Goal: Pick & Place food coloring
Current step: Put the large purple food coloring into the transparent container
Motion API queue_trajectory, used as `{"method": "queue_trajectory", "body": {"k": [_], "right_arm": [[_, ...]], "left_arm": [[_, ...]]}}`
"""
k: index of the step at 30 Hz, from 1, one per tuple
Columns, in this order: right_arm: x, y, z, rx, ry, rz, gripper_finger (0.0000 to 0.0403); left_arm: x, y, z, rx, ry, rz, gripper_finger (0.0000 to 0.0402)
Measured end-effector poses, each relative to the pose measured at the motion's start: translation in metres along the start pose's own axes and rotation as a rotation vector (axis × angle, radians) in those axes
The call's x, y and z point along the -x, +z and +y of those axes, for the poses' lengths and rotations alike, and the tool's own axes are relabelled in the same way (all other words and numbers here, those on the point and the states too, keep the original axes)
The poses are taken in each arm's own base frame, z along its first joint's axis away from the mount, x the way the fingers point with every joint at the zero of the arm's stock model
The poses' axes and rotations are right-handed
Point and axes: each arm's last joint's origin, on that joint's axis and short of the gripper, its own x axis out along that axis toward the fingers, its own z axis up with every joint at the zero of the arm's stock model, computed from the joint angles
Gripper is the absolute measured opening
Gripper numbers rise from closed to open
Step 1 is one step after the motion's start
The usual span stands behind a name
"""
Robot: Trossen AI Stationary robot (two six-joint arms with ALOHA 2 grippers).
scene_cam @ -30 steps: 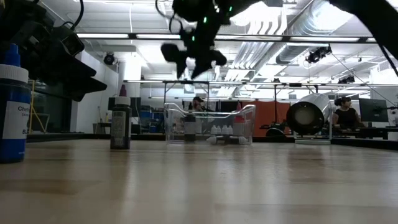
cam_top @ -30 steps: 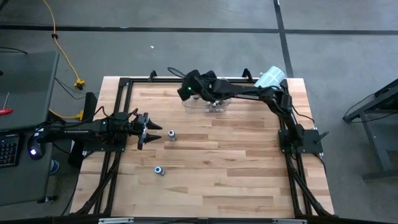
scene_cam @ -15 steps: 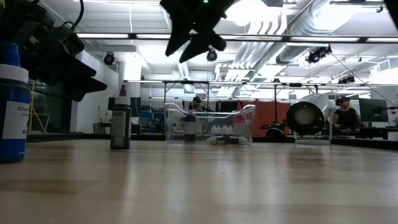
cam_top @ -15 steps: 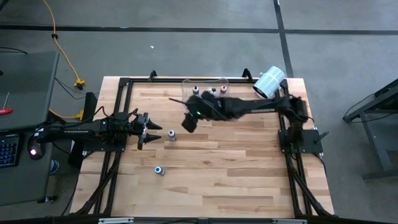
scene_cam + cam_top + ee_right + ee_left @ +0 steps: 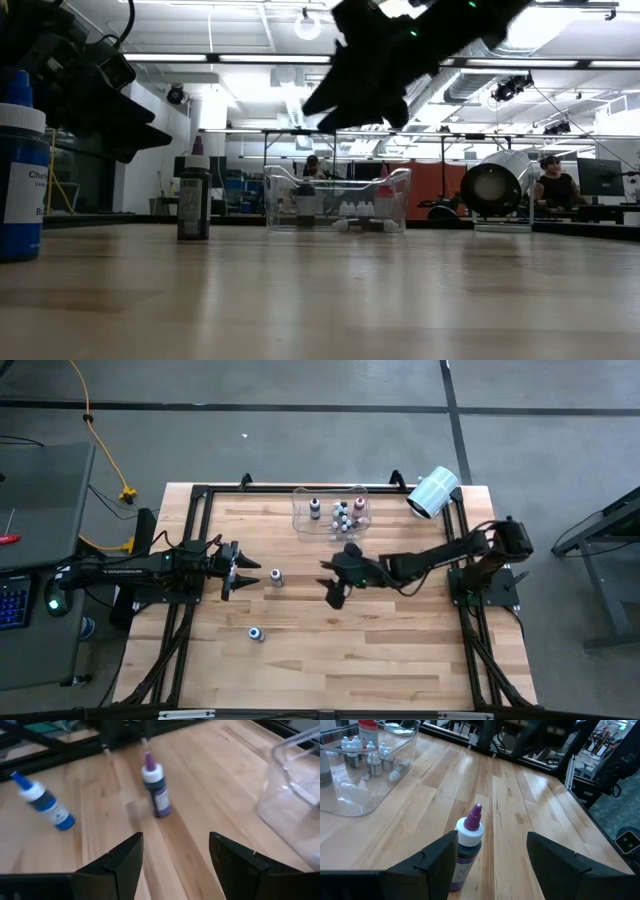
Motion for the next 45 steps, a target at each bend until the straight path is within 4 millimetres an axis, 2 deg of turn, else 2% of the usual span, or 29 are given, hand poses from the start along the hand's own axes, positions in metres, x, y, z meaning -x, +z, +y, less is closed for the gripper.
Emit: {"method": "queue_trajectory", "body": {"k": [5,10,15,23,29,35,38,45], "right_arm": [[0.002,-0.026,-0.001,0.088,-0.029,-0.008,0.0216],[-0.004,-0.024,-0.003,0.120,-0.075,-0.033,0.0216],[-0.026,-0.017,0.000,0.113,-0.084,-0.052,0.0216],[-0.080,-0.009,0.014,0.104,-0.003,-0.128,0.0216],[-0.112,-0.009,0.019,0.115,-0.003,-0.150,0.0216],[-0.134,-0.006,0.023,0.109,-0.008,-0.165,0.0216],[-0.138,-0.001,0.025,0.101,-0.001,-0.189,0.0216],[-0.146,-0.009,0.023,0.107,-0.012,-0.161,0.0216]], "left_arm": [[0.000,0.000,0.000,0.000,0.000,0.000,0.0234],[0.000,0.000,0.000,0.000,0.000,0.000,0.0234],[0.000,0.000,0.000,0.000,0.000,0.000,0.0234],[0.000,0.000,0.000,0.000,0.000,0.000,0.0234],[0.000,0.000,0.000,0.000,0.000,0.000,0.0234],[0.000,0.000,0.000,0.000,0.000,0.000,0.0234],[0.000,0.000,0.000,0.000,0.000,0.000,0.0234],[0.000,0.000,0.000,0.000,0.000,0.000,0.0234]]}}
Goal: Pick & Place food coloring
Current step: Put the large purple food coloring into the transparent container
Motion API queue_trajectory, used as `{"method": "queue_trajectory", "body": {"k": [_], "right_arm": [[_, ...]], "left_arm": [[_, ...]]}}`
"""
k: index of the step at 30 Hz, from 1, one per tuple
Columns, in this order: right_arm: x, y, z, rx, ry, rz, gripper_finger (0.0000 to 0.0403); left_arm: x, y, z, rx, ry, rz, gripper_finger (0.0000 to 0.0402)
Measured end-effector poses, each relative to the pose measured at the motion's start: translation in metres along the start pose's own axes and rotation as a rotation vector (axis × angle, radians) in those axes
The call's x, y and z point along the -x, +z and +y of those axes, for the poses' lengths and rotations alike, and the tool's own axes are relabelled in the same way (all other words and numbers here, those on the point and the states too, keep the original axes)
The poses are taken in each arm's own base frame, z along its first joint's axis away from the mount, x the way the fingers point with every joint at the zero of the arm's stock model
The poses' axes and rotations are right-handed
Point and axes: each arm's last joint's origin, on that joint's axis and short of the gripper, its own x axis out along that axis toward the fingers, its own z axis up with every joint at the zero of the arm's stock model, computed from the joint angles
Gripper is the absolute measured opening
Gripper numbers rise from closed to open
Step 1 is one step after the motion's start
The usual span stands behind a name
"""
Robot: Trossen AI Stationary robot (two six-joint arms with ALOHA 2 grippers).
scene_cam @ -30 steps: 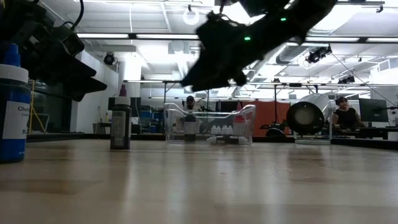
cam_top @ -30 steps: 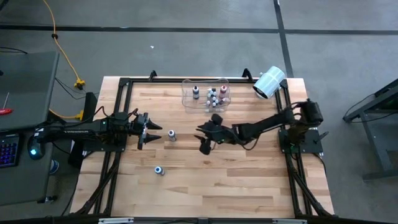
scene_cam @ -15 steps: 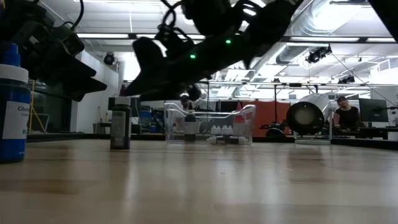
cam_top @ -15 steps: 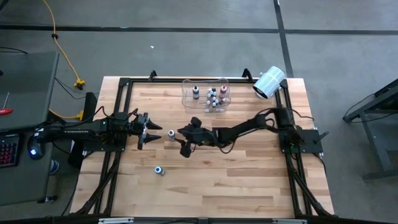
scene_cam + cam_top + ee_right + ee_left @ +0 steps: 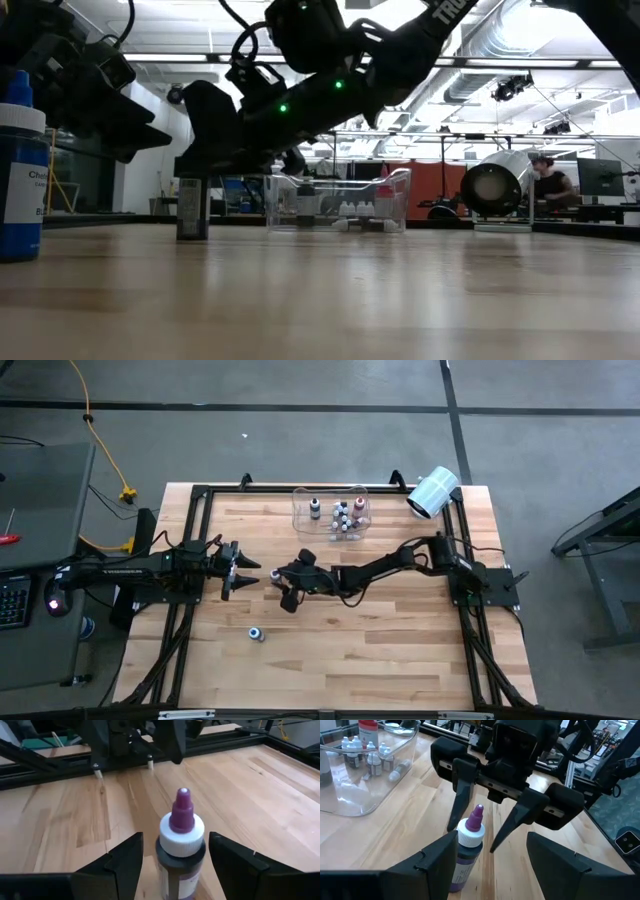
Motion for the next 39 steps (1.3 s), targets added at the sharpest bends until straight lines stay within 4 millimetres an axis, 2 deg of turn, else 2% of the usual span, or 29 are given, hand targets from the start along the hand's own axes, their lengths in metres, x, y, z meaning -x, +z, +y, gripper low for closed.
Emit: {"method": "queue_trajectory", "body": {"k": [13,39], "right_arm": [[-0.002,0.002,-0.007,-0.012,-0.060,-0.016,0.0216],[-0.005,0.011,-0.010,0.019,-0.009,-0.030,0.0216]], "left_arm": [[0.000,0.000,0.000,0.000,0.000,-0.001,0.0234],[0.000,0.000,0.000,0.000,0.000,-0.001,0.0234]]}}
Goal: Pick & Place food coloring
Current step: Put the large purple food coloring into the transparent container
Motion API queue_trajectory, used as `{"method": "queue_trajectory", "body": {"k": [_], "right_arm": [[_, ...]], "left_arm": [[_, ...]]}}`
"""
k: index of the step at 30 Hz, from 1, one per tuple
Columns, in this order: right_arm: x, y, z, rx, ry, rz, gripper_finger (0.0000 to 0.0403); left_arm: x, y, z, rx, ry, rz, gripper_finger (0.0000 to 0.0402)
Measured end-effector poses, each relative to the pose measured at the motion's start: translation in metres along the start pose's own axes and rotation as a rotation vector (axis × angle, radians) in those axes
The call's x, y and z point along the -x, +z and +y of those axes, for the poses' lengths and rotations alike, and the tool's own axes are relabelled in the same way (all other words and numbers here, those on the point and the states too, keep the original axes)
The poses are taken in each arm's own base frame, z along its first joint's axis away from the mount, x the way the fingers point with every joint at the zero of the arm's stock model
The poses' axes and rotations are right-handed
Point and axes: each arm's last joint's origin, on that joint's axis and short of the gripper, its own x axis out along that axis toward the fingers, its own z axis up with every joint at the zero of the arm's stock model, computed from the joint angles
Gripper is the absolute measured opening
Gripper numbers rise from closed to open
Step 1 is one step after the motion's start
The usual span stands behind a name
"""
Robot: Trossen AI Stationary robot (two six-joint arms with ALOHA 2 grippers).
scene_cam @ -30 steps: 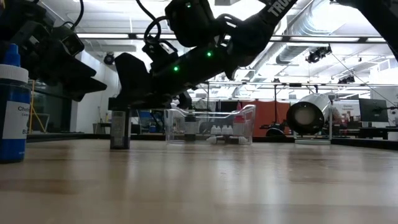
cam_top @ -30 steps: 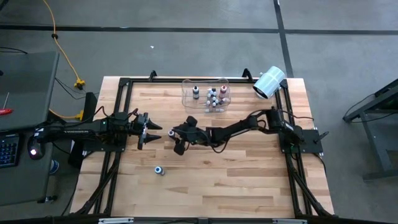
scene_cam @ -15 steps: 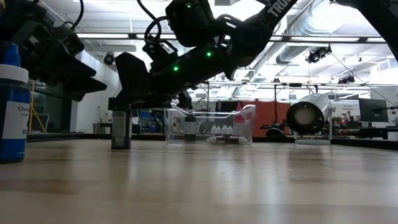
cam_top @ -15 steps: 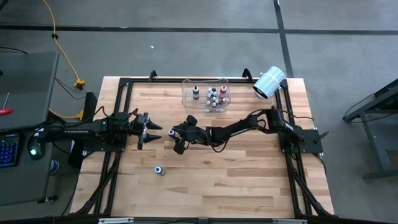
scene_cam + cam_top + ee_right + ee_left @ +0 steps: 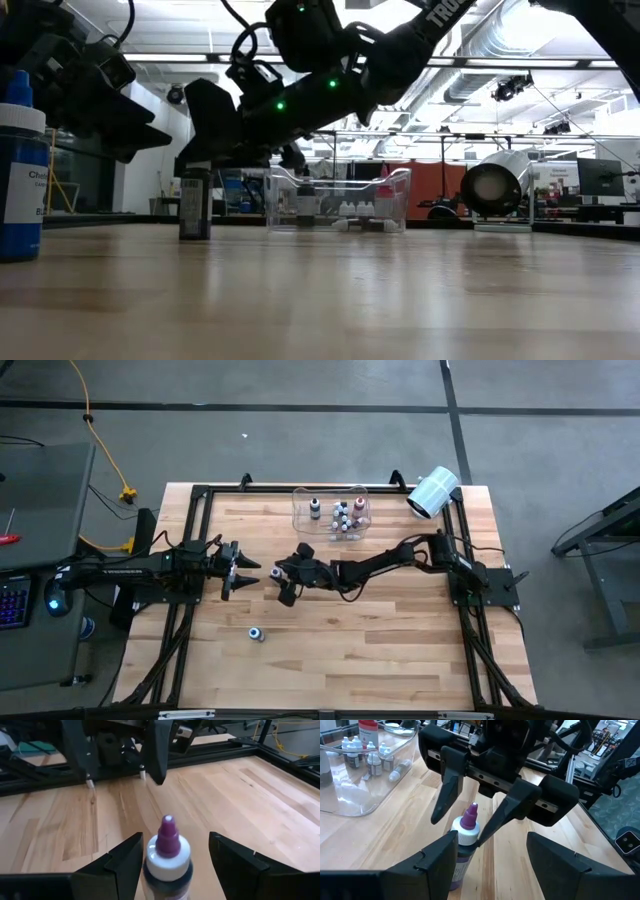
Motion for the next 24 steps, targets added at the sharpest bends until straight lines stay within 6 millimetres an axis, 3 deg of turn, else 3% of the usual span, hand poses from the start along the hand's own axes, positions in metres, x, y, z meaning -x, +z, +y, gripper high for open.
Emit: {"method": "queue_trajectory", "body": {"k": [11,24], "right_arm": [[-0.0002,-0.0023,-0.0004,-0.006,0.027,0.027,0.0201],[-0.0006,-0.0029,-0.0017,-0.011,0.025,0.036,0.0113]], "left_arm": [[0.0000,0.0000,0.0000,0.000,0.000,0.000,0.0234],[0.0000,0.0000,0.0000,0.000,0.000,0.000,0.0234]]}}
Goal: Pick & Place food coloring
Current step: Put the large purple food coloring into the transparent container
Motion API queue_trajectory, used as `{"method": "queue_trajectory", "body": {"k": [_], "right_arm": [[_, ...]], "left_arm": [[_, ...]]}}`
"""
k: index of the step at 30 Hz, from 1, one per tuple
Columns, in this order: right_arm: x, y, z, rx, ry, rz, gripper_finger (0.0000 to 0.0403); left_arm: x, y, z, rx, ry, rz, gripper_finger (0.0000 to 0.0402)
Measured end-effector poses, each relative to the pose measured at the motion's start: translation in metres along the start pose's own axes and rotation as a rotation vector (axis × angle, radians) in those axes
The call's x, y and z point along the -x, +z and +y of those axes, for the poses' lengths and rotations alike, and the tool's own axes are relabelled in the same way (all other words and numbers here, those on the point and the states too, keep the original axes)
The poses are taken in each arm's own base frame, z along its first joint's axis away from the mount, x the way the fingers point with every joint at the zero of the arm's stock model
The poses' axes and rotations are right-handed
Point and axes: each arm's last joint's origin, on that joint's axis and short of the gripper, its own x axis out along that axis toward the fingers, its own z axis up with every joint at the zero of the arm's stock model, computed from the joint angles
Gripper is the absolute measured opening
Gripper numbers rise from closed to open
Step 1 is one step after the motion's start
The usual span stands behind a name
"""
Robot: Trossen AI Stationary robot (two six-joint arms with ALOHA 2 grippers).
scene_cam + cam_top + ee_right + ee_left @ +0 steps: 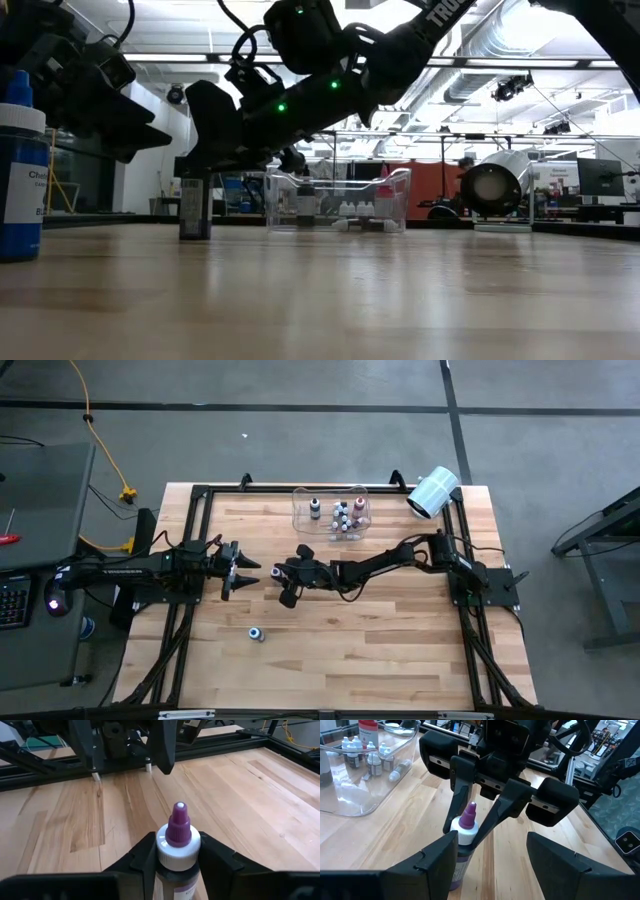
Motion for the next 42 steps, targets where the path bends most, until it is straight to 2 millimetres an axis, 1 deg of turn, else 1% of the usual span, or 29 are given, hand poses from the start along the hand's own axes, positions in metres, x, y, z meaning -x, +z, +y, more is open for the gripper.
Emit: {"method": "queue_trajectory", "body": {"k": [7,15,22,34,39,42], "right_arm": [[0.000,0.000,0.000,-0.025,0.001,0.002,0.0111],[0.004,-0.001,0.012,-0.016,-0.004,0.001,0.0111],[0.018,0.014,0.019,-0.008,-0.002,0.010,0.0111],[0.035,0.029,0.030,0.014,0.023,0.028,0.0111],[0.037,0.031,0.031,0.015,0.044,0.034,0.0111],[0.044,0.029,0.031,0.016,0.054,0.036,0.0111]], "left_arm": [[0.000,0.000,0.000,0.000,0.000,0.000,0.0234],[0.000,0.000,0.000,0.000,0.000,0.000,0.0234],[0.000,0.000,0.000,0.000,0.000,0.000,0.0234],[0.000,0.000,0.000,0.000,-0.001,0.000,0.0234],[0.000,0.000,0.000,0.000,0.000,0.000,0.0234],[0.000,0.000,0.000,0.000,-0.001,0.000,0.0234]]}}
